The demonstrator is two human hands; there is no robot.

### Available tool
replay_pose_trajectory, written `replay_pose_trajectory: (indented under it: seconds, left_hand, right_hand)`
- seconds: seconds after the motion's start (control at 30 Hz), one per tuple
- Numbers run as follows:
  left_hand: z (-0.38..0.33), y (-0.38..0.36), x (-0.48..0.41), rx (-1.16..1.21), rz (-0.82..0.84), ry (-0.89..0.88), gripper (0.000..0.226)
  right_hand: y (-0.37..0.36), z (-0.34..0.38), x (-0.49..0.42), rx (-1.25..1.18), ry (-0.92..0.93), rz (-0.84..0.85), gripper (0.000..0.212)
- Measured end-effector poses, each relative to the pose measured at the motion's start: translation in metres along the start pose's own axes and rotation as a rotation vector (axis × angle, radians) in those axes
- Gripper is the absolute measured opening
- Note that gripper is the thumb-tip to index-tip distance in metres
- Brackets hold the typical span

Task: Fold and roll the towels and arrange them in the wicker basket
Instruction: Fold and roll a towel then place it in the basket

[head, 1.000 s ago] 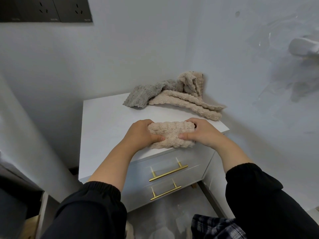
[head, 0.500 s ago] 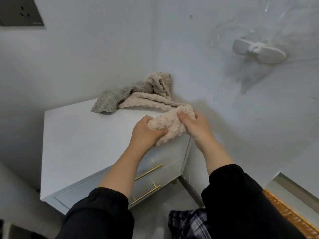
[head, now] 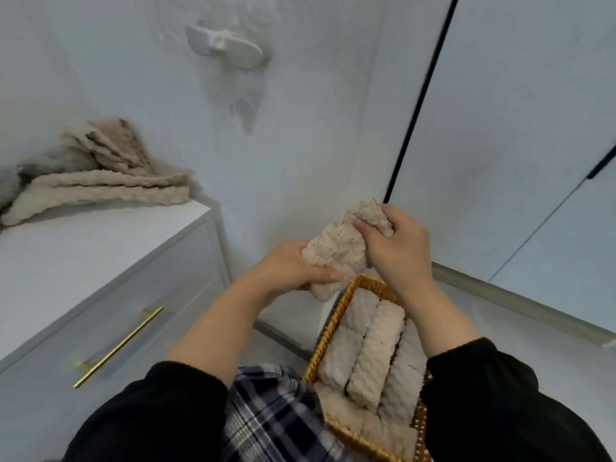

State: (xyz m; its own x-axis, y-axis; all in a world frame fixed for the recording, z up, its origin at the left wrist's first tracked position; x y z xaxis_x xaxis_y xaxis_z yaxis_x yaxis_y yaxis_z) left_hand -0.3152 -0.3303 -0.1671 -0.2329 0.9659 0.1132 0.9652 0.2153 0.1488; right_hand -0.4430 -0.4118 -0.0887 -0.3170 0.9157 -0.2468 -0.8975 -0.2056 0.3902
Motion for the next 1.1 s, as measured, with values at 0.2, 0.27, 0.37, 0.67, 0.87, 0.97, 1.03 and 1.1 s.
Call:
replay_pose_trajectory:
  seconds: [0.2, 0.27, 0.37, 0.67, 0.87, 0.97, 1.03, 1.1]
  left_hand:
    - [0.011, -0.066, -0.037, -0.054, 0.055, 0.091, 0.037]
    - [0.025, -0.081, -0.051, -0.034, 0.008, 0.106, 0.033]
    - [0.054, -0.103, -0.066, 0.068, -0.062, 0.119, 0.023]
    - [0.131, -0.143, -0.110, 0.298, -0.138, 0.229, 0.025]
    - [0.179, -0.158, -0.128, 0.228, -0.073, 0.263, 0.039]
    - [0.192, -0.150, -0.144, -0.155, -0.013, 0.164, 0.056]
    - [0.206, -0.144, -0.151, -0.390, 0.032, 0.105, 0.058]
    - [0.227, -0.141, -0.156, -0.526, 0.073, 0.118, 0.064]
  right_hand:
    - [0.044, -0.091, -0.025, -0.115, -0.374, -0.037, 0.013]
    - [0.057, -0.125, -0.030, -0.200, -0.509, -0.031, 0.020]
    - [0.070, -0.175, -0.029, -0.357, -0.678, -0.049, 0.023]
    - [0.005, -0.274, -0.009, -1.242, -0.972, 0.260, 0.085]
    - [-0.010, -0.326, -0.017, -1.119, -0.983, 0.169, 0.032]
    - [0.009, -0.375, -0.020, -0.847, -1.015, -0.070, 0.018]
    - [0.033, -0.407, -0.017, -0.399, -1.053, -0.183, 0.012]
    - [0.048, -0.435, -0.013, -0.011, -1.067, -0.190, 0.013]
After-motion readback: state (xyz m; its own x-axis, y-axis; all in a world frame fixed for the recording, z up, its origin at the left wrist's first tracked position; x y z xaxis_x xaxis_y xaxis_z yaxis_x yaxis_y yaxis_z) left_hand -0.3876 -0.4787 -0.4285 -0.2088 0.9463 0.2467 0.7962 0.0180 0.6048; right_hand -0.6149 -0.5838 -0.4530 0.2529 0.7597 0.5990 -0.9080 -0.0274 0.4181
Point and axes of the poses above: each hand's wrist, its own x-axis away from the middle knuckle, its own y-axis out of the back of the hand, z = x × y, the point moved 10 cm from there along -x, towards the middle knuckle, and after that the axes turned 10 degrees about -y, right-handed, at the moved point
